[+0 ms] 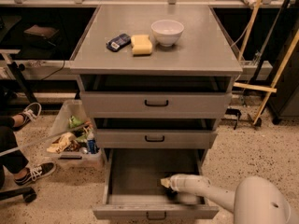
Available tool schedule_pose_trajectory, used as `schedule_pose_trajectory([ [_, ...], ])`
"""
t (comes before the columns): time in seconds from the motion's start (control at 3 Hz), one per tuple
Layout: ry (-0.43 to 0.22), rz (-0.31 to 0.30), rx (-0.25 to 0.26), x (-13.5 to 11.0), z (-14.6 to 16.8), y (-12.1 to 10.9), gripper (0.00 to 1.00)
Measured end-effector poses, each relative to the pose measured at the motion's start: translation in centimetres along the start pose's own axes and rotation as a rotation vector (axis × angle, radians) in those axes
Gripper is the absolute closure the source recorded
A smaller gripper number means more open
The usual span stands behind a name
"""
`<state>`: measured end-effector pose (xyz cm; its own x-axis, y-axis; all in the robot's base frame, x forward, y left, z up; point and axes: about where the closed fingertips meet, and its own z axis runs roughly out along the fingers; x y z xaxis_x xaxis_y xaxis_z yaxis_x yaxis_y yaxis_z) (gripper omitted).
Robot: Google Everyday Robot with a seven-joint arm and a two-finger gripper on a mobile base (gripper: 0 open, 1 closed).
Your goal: Place rxbar chocolate into bottom drawer
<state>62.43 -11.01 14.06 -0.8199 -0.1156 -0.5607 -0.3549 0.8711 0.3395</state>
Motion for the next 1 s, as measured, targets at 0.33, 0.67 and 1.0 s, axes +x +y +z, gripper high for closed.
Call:
schedule_pose_trajectory([
  [0.33,0.000,0.000,0.000,0.00,0.00,0.00,0.12],
  [0.67,0.000,0.000,0.000,0.00,0.00,0.00,0.00],
  [1.0,0.000,0.000,0.000,0.00,0.01,0.01,0.00],
])
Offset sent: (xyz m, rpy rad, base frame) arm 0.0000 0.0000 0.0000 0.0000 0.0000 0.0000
